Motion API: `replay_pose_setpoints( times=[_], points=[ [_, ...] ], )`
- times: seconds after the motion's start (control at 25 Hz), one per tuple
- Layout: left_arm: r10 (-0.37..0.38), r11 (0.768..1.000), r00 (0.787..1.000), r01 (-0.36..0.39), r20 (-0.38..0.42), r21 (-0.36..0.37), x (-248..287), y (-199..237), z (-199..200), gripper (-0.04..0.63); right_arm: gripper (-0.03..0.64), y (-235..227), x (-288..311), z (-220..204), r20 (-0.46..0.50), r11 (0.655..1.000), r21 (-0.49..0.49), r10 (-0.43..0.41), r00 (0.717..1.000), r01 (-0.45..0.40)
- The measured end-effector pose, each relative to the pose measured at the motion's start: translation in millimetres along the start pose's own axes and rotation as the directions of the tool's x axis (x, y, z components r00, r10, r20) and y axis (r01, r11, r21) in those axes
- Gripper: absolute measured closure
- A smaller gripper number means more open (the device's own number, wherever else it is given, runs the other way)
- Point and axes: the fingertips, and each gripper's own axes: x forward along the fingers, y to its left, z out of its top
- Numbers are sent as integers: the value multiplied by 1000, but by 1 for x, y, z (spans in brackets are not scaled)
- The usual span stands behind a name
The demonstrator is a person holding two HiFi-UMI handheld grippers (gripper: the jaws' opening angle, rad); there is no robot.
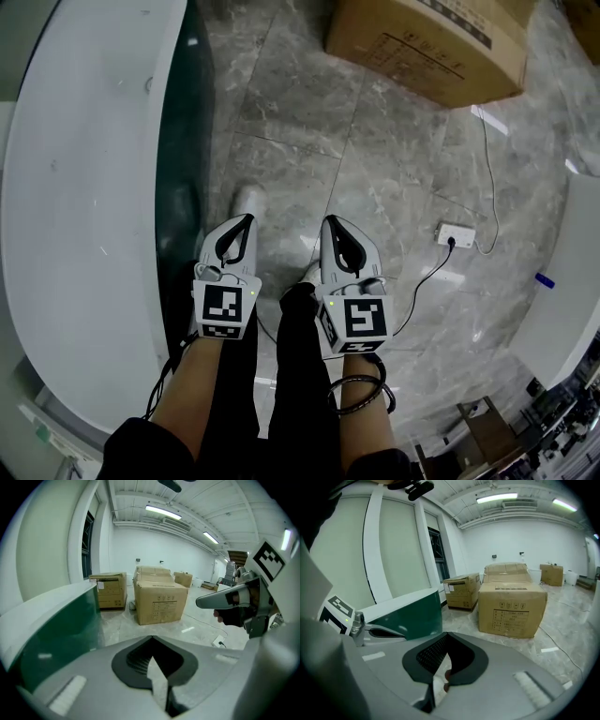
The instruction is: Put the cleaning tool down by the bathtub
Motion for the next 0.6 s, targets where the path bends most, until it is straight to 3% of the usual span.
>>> replay_pose_setpoints(
  times=[0.28, 0.6],
  points=[
    [0, 1000, 1000, 0, 1, 30, -22, -6, 30, 594, 594, 6, -22, 34, 40, 999, -36, -3, 999, 4],
    [18, 999, 999, -20, 33, 47, -37, -7, 81, 595, 594, -4, -47, 77, 95, 1000, 3, -7, 995, 7]
  ],
)
